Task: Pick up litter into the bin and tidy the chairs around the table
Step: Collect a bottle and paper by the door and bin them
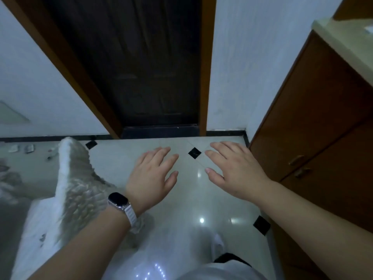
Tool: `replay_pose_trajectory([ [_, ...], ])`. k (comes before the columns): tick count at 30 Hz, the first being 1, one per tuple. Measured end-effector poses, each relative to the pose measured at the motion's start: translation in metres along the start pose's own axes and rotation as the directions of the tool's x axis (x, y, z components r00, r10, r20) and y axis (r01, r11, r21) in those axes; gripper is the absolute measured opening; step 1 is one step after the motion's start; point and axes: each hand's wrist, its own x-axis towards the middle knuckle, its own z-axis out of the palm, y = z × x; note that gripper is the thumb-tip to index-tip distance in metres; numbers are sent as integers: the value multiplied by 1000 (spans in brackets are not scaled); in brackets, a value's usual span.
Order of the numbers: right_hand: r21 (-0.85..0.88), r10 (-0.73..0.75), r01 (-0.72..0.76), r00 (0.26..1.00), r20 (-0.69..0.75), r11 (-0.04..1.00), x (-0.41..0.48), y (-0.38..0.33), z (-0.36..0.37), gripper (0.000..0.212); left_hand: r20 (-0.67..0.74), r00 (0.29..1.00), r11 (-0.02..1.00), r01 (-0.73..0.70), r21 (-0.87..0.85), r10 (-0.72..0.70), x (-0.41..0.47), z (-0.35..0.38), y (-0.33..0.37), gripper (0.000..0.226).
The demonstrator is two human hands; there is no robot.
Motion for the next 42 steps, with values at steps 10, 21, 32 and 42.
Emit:
replay_pose_trajectory([
  [10, 33, -174, 171, 981, 85, 985, 151, 90, 4, 49, 48, 970, 970, 235, 55, -238, 95, 8, -25, 48],
  [21, 44, -347, 344, 930, 123, 938, 301, 50, 46, 51, -14, 918, 917, 396, 57, -396, 132, 17, -141, 47],
  [32, 14, -438, 440, 890, 124, 898, 493, -46, 78, 48, 4, 862, 862, 507, 20, -507, 171, 24, -348, 48],
  [42, 53, -589, 587, 802, 99, 808, 614, -110, 117, 48, -67, 733, 735, 677, -27, -677, 162, 20, -450, 48],
])
